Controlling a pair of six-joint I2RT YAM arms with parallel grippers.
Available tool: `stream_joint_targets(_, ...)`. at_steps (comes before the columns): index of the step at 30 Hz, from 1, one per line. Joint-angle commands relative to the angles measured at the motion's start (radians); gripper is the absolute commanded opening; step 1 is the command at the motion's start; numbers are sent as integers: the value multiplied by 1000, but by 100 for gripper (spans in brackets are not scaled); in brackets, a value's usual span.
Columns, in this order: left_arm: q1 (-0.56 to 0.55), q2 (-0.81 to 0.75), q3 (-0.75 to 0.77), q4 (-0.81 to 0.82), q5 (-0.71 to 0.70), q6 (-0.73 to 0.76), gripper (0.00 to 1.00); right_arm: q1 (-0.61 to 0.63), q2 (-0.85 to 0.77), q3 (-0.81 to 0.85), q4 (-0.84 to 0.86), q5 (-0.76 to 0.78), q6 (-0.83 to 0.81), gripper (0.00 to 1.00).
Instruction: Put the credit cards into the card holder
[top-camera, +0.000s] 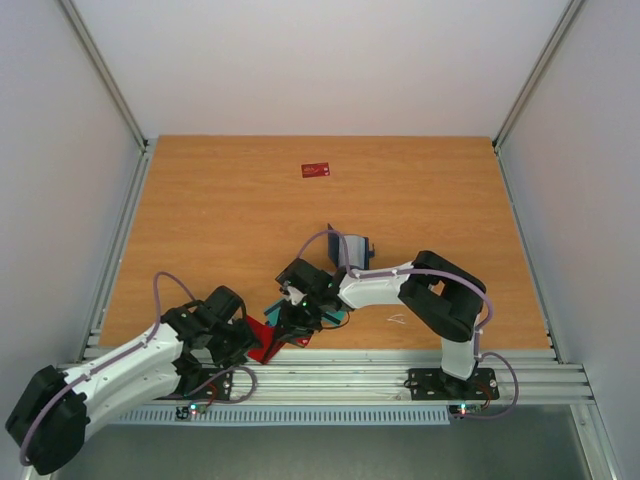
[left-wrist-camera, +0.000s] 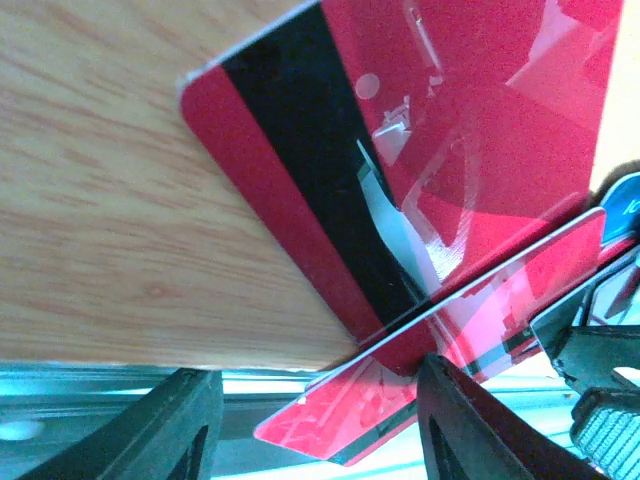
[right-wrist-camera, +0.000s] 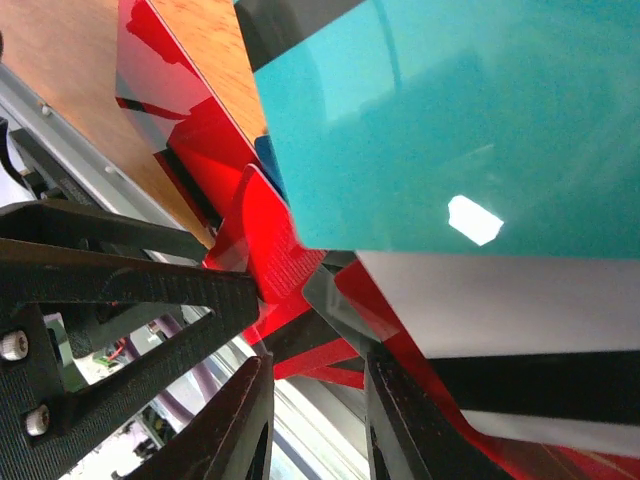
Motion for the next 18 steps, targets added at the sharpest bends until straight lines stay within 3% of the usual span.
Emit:
stream_joint_targets(1, -1, 30, -43, 77, -24, 21, 52, 2, 44, -24, 15, 13, -5, 27)
stream_joint_targets(11, -1, 34, 15, 52, -26, 54, 33, -9, 75, -41, 5, 16, -21, 27)
stream_joint_targets(18, -2, -42, 50, -16, -25, 54, 29, -24, 83, -38, -5, 17, -35, 27)
